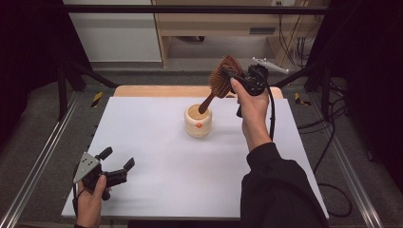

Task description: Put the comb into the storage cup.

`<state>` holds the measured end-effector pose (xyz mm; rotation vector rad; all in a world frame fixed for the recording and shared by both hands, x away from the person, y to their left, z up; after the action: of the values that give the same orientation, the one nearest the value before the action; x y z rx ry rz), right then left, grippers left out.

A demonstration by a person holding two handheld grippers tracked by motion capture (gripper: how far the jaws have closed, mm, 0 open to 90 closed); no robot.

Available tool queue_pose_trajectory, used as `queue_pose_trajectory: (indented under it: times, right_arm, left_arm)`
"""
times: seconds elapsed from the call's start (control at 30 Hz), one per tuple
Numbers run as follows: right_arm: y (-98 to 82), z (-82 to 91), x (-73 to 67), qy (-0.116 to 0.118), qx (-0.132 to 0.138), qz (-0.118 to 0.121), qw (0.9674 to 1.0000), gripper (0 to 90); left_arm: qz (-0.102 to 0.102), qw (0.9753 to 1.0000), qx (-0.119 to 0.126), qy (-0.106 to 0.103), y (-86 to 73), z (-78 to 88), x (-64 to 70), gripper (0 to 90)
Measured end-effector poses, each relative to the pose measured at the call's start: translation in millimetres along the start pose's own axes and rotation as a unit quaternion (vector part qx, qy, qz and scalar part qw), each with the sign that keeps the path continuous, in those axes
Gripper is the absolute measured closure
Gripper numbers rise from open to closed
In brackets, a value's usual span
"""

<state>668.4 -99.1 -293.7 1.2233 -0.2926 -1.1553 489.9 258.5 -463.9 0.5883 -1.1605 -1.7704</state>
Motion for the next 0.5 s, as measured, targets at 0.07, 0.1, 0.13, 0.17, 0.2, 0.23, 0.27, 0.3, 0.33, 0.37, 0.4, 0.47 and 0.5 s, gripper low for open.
queue_pose_trajectory:
  times: [0.07,0.1,0.13,0.17,0.2,0.23,0.27,0.3,0.33,0.37,0.4,0.47,0.5]
  right_arm:
    - [-0.9,-1.1,0.2,0.0,-0.001,0.0,1.0,52.5]
    - [-1.4,-1.6,0.0,0.001,-0.002,-0.001,1.0,52.5]
    - [-2.2,-2.1,0.2,0.0,-0.003,0.0,1.0,52.5]
    - [-2.7,-2.8,0.2,0.001,-0.003,0.0,1.0,52.4]
    - [-3.3,-3.3,0.3,0.0,-0.004,0.0,1.0,52.4]
    - [-4.0,-3.9,0.7,0.0,-0.005,0.0,1.0,52.4]
    - [-4.6,-4.5,0.5,0.001,-0.005,-0.002,1.0,52.4]
    - [-5.5,-5.2,1.1,0.0,-0.006,-0.001,1.0,52.4]
    - [-6.3,-6.0,1.2,0.0,-0.007,-0.001,1.0,52.4]
    - [-7.5,-6.8,1.4,0.0,-0.008,-0.001,1.0,52.4]
    - [-8.4,-7.7,1.7,0.0,-0.009,-0.001,1.0,52.4]
    - [-10.5,-9.7,2.1,0.0,-0.01,-0.002,0.9999,52.4]
    - [-11.8,-10.8,2.3,-0.001,-0.012,-0.003,0.9999,52.4]
  left_arm:
    - [0.0,1.0,0.0,0.0,0.0,0.1,0.1,2.8]
    - [0.0,1.0,0.0,0.0,0.0,0.0,0.0,2.8]
    - [0.0,1.0,0.0,0.0,0.0,0.0,0.0,2.8]
    - [0.001,1.0,0.0,0.0,0.0,0.0,-0.1,2.8]
    - [0.001,1.0,0.0,0.0,0.1,0.0,-0.1,2.9]
    - [0.0,1.0,0.0,0.0,0.1,0.1,-0.1,2.8]
    - [0.0,1.0,0.001,0.0,0.1,0.2,-0.1,2.8]
    - [0.0,1.0,0.0,0.0,0.0,0.1,-0.1,2.9]
    - [0.001,1.0,0.001,0.0,0.1,0.0,-0.1,2.8]
    - [0.0,1.0,0.0,0.0,0.0,0.0,-0.1,2.9]
    - [0.0,1.0,0.0,0.0,0.0,0.0,-0.1,2.8]
    - [0.001,1.0,0.0,0.001,0.1,-0.3,-0.3,2.9]
    - [0.002,1.0,0.0,0.001,0.1,-0.4,-0.5,2.9]
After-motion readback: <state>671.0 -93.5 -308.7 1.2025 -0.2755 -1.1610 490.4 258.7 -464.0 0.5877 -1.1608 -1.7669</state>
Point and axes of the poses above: each handheld gripper's, and its own axes: z roughly backward along the jaws, y roughly out of its top, x roughly to its right, the point moved 9 cm from there along -z, roughly forward along the jaws, and after that the axes turned 15 degrees about -x, right-handed, at the moved point
